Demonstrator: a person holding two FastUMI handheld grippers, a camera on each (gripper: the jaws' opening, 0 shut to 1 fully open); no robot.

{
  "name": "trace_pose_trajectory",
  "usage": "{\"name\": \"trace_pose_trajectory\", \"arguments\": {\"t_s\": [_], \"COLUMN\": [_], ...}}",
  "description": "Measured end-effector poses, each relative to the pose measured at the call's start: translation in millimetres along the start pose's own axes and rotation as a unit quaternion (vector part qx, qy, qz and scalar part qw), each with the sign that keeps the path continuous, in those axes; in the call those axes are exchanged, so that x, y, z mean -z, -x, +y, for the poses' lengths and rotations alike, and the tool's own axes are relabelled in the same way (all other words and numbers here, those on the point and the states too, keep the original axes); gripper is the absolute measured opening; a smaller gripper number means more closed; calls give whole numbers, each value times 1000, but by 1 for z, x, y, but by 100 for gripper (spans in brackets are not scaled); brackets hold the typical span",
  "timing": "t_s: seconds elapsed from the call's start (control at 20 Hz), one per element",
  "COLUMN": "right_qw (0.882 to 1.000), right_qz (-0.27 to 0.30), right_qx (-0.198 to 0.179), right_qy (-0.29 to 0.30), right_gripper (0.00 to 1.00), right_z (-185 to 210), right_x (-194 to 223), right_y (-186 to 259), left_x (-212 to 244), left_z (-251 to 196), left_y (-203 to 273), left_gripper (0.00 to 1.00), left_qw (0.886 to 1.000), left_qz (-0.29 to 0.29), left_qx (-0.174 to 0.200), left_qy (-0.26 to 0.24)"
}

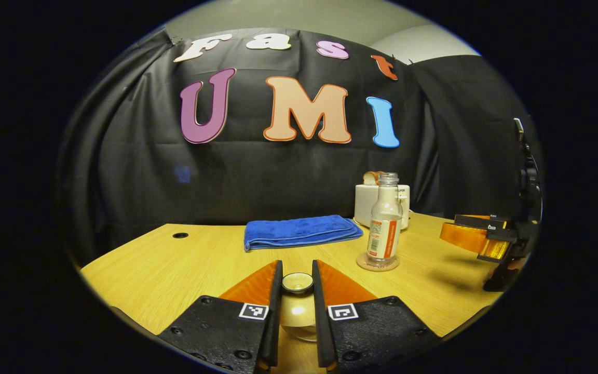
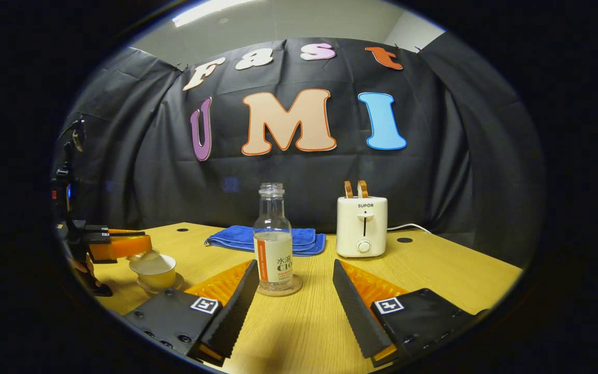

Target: Open the teacup lid with one hand, grasp the water bottle and pour water into the teacup with the other hand; after pouring, place the water bottle on the coaster and then close the teacup lid.

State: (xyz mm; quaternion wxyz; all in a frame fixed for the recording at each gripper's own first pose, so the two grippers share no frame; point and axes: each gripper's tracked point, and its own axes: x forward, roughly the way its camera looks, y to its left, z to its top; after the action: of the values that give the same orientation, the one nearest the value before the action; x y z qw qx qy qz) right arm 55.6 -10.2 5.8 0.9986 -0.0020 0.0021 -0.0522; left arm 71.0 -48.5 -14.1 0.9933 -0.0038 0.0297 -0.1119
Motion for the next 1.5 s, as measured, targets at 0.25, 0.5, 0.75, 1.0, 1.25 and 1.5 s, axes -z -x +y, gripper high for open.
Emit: {"name": "trace_pose_trajectory", "arguments": {"t_s": [0.25, 0.5, 0.75, 1.0, 1.25, 1.5], "right_qw": [1000, 1000, 1000, 1000, 1000, 1000], "right_qz": [0, 0, 0, 0, 0, 0], "right_qx": [2, 5, 5, 5, 5, 6], "right_qy": [0, 0, 0, 0, 1, 1], "right_gripper": [90, 92, 89, 92, 92, 92], "right_z": [-5, -9, -9, -9, -9, -9], "right_x": [0, -1, -1, -2, -2, -2], "right_y": [8, 14, 14, 14, 14, 14], "left_x": [6, 13, 14, 12, 8, 0], "left_z": [-13, -23, -24, -24, -19, -16], "left_y": [-6, -8, -9, -7, -2, 9], "left_gripper": [26, 27, 27, 31, 49, 83], "left_qw": [999, 998, 997, 997, 999, 1000], "left_qz": [19, 41, 47, 43, 30, 4], "left_qx": [24, 46, 49, 50, 39, 25], "left_qy": [-10, -27, -34, -31, -23, -7]}}
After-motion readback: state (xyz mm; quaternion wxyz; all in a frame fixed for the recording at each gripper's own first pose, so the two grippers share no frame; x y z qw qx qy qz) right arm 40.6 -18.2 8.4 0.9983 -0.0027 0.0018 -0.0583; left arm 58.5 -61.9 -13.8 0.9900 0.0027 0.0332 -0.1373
